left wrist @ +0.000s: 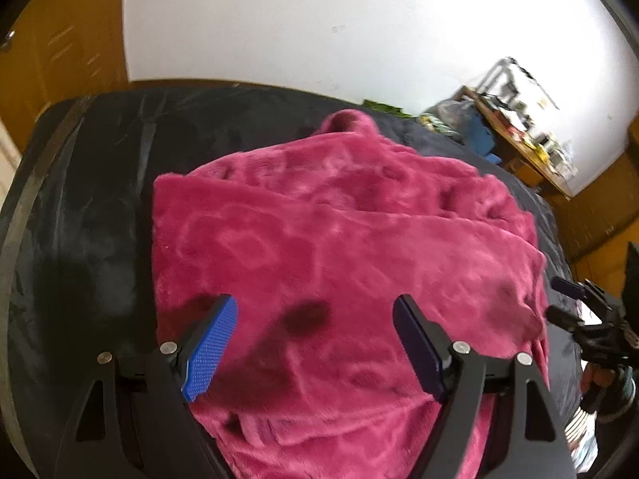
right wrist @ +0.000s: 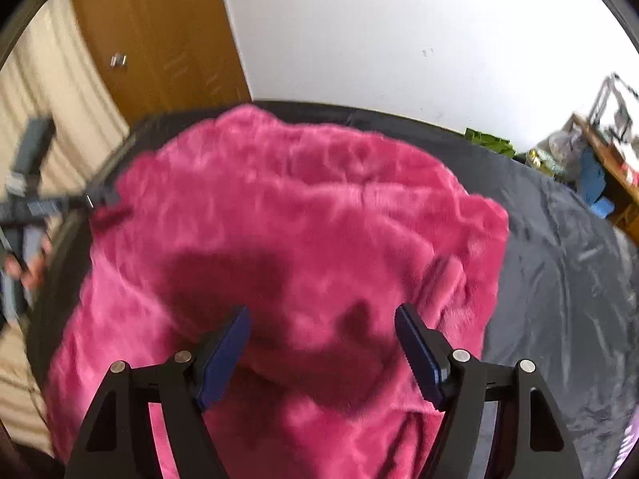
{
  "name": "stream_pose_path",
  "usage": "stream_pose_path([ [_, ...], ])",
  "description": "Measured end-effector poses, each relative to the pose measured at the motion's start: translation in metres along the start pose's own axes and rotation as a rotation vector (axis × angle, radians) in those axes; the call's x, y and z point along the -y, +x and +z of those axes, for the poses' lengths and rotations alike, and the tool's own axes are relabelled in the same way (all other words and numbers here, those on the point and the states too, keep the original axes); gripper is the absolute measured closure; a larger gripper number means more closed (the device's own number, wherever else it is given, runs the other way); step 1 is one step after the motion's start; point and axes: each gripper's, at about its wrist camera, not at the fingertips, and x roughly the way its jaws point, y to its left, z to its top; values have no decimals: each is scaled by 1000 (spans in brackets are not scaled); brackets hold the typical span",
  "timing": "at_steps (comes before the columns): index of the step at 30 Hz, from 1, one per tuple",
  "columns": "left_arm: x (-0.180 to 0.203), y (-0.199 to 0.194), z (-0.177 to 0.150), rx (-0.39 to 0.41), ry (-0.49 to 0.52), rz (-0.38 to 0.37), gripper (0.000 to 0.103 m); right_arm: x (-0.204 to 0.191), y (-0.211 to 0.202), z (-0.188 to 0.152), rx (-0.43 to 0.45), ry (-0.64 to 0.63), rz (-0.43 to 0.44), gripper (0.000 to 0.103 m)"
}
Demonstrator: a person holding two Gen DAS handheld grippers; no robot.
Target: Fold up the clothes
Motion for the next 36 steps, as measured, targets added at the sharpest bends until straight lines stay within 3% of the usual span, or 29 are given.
stream_pose_path([
  [4, 6, 27, -7, -59, 82, 63, 20, -6, 35, 4, -69, -10, -13, 27],
  [6, 10, 32, -10, -48, 161, 83, 18, -8, 57, -4, -132, -40, -21, 26],
  [13, 12, 13, -19, -64, 156, -5, 17, -19, 67, -6, -128, -106, -85, 23],
  [18, 12, -2, -25, -79, 139, -71, 17, -27, 30, -8, -103, -69, -86, 22],
  [21, 13, -11, -30, -94, 130, -114, 17, -40, -1, -30, -92, -72, -43, 22],
  [24, 15, -14, -53, -164, 132, -154, 17, -50, -7, -65, -158, -69, -12, 22],
  [30, 10, -16, -103, -215, 94, -132, 17, -51, 1, -124, -277, -6, 4, 22],
  [35, 1, -19, -137, -181, 8, -106, 17, -60, 5, -140, -267, -77, -29, 17],
  [36, 2, -17, -142, -173, 15, -86, 17, -63, 7, -142, -262, -106, -38, 11],
])
